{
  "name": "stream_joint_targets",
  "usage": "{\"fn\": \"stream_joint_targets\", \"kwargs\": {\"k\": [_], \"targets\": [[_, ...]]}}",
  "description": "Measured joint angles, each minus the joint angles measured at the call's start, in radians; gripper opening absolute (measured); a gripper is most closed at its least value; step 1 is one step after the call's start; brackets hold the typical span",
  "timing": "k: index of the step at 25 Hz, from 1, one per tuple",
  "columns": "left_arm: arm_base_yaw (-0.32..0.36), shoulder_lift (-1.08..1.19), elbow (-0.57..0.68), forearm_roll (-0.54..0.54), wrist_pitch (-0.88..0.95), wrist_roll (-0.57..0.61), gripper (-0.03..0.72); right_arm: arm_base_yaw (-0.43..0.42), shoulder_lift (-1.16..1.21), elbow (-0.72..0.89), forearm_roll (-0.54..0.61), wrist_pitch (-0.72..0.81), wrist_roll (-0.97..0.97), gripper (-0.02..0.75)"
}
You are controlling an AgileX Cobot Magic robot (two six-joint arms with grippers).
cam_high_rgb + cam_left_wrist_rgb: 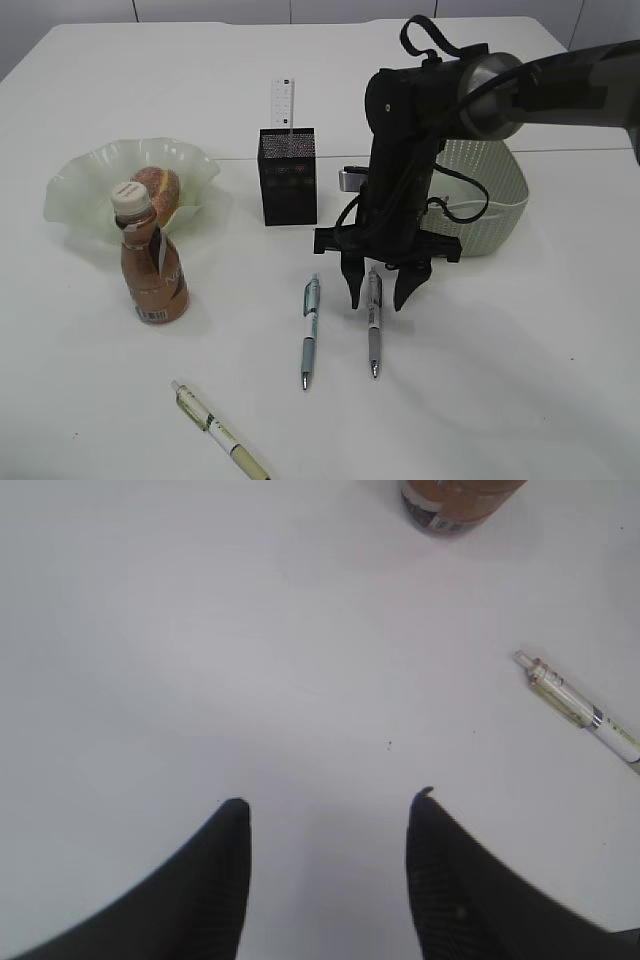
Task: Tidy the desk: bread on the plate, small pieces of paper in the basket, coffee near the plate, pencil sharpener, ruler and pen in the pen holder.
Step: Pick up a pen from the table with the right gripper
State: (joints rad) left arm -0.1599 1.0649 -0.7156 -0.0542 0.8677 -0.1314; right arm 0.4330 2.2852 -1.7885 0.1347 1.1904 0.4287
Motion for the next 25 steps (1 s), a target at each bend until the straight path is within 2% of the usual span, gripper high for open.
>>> {"fn": "stream_joint_targets", "kwargs": {"k": [11, 25], "targets": [[0.0, 0.0, 0.0, 0.0, -0.002, 0.0, 0.37, 0.0, 0.0, 0.0, -0.004, -0.09, 0.008, 0.387], [0.0, 0.0, 0.0, 0.0, -0.01, 0.0, 0.37, 0.0, 0.033, 0.0, -0.006, -0.094, 0.008, 0.386]]}}
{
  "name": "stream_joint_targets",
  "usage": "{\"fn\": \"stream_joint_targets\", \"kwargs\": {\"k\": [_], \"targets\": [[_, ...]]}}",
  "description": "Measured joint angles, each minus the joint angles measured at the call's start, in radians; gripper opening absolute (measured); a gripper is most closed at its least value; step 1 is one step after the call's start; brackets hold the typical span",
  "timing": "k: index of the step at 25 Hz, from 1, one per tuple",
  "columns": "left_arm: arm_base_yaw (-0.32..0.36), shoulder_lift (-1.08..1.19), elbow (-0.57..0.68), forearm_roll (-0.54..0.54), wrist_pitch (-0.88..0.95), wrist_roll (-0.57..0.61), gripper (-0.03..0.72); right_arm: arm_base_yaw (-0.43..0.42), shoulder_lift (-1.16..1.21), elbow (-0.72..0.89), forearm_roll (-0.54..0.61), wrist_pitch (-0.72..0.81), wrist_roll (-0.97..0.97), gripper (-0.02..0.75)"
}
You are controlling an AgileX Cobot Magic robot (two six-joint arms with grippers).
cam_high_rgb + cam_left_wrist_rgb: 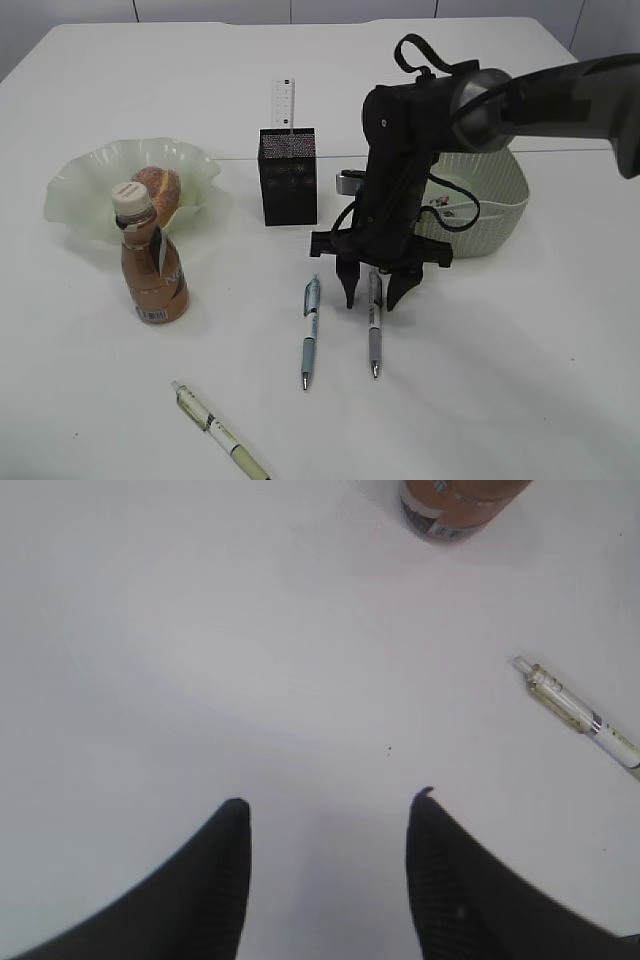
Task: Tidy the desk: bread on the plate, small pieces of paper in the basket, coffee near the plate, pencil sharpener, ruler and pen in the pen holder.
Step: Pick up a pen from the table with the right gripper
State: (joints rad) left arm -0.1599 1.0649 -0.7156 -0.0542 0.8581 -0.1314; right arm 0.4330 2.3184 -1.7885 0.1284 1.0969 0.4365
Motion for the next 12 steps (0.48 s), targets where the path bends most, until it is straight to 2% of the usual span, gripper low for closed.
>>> {"fn": "stream_joint_targets", "kwargs": {"k": [10, 12], "targets": [[0.0, 0.0, 0.0, 0.0, -0.012, 0.0, 0.37, 0.0, 0.002, 0.0, -0.008, 0.006, 0.0, 0.384], [0.0, 0.0, 0.0, 0.0, -0.013, 0.0, 0.37, 0.0, 0.002, 0.0, -0.01, 0.006, 0.001, 0.355]]}}
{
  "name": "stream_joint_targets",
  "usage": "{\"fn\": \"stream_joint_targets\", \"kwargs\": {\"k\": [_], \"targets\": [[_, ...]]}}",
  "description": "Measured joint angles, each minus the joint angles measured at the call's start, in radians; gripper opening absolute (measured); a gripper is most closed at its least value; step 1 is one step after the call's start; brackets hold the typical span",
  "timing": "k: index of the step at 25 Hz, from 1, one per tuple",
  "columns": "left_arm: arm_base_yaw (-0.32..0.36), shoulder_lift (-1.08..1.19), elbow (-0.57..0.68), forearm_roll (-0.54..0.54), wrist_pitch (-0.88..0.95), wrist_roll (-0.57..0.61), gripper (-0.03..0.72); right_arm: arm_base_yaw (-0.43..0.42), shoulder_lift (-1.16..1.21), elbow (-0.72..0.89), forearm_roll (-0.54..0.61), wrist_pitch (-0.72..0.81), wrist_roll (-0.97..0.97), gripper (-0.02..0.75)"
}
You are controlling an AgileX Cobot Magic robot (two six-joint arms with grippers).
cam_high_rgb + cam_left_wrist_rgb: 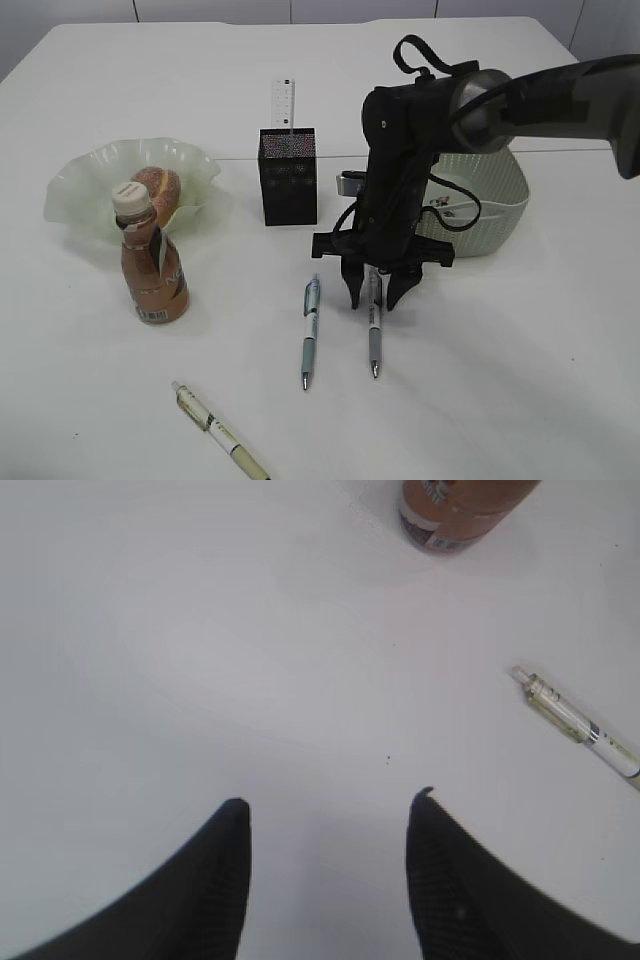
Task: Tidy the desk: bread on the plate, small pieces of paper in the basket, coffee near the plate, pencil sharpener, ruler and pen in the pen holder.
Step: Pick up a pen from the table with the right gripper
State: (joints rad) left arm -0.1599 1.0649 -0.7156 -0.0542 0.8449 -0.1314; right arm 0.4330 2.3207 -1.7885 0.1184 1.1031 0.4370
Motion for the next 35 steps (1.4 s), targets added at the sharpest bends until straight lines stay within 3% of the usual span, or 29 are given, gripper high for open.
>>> {"fn": "stream_joint_targets", "kwargs": {"k": [5, 14, 21, 35], "targets": [[0.0, 0.0, 0.0, 0.0, -0.001, 0.0, 0.37, 0.0, 0.0, 0.0, -0.005, 0.0, 0.0, 0.241], [0.0, 0.0, 0.0, 0.0, -0.001, 0.0, 0.37, 0.0, 0.002, 0.0, -0.007, 0.0, 0.002, 0.213], [0.0, 0.0, 0.0, 0.0, -0.001, 0.0, 0.37, 0.0, 0.002, -0.002, -0.008, 0.007, 0.002, 0.067], [0.0, 0.0, 0.0, 0.0, -0.001, 0.0, 0.37, 0.0, 0.002, -0.058, -0.006, 0.076, -0.051, 0.057]]}}
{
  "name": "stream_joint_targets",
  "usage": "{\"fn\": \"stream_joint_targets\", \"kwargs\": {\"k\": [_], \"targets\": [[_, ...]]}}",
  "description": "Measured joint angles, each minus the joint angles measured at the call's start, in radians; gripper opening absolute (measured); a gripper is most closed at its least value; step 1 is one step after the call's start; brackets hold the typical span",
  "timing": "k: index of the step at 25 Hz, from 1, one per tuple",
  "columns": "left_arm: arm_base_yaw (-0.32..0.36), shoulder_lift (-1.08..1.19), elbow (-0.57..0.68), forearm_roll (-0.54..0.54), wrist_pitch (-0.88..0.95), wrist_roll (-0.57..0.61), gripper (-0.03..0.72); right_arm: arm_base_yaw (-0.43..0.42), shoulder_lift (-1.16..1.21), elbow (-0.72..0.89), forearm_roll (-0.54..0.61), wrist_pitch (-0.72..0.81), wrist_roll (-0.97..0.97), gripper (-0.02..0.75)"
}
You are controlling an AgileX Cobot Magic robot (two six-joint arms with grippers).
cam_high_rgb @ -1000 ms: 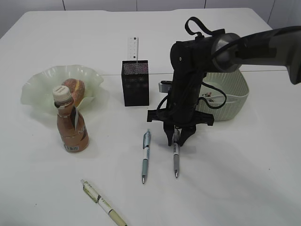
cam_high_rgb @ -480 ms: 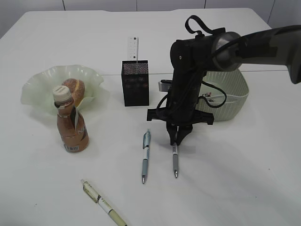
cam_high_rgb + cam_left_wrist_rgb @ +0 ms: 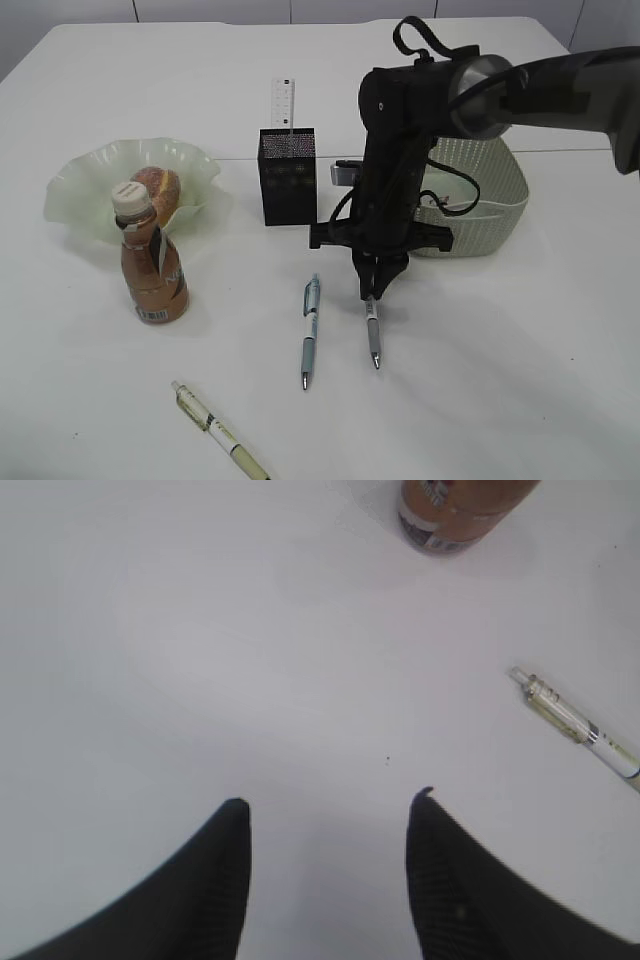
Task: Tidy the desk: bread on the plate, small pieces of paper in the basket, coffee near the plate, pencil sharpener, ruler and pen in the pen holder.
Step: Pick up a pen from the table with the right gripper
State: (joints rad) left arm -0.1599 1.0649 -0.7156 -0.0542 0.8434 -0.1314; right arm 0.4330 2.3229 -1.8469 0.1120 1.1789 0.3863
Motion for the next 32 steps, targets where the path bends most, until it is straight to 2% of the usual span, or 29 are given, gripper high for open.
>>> {"fn": "stream_joint_targets", "kwargs": {"k": [11, 16, 18, 20, 24, 25, 27, 32], "targets": [[0.0, 0.0, 0.0, 0.0, 0.0, 0.0, 0.37, 0.0, 0.002, -0.17, 0.092, 0.036, -0.107, 0.008], [0.0, 0.0, 0.0, 0.0, 0.0, 0.0, 0.37, 0.0, 0.003, -0.222, 0.08, 0.038, -0.112, 0.009], [0.0, 0.0, 0.0, 0.0, 0.0, 0.0, 0.37, 0.0, 0.008, -0.222, 0.041, 0.039, -0.082, 0.041], [0.0, 0.0, 0.0, 0.0, -0.001, 0.0, 0.37, 0.0, 0.021, -0.222, 0.026, 0.04, -0.06, 0.12], [0.0, 0.0, 0.0, 0.0, -0.001, 0.0, 0.37, 0.002, 0.057, -0.222, 0.049, 0.04, -0.028, 0.369], [0.0, 0.0, 0.0, 0.0, -0.001, 0.0, 0.37, 0.006, 0.064, -0.222, 0.053, 0.04, -0.021, 0.398], [0.0, 0.0, 0.0, 0.0, -0.001, 0.0, 0.37, 0.016, 0.077, -0.222, 0.055, 0.04, 0.003, 0.432], [0.0, 0.0, 0.0, 0.0, -0.001, 0.0, 0.37, 0.027, 0.094, -0.222, 0.028, 0.04, 0.053, 0.449]]}}
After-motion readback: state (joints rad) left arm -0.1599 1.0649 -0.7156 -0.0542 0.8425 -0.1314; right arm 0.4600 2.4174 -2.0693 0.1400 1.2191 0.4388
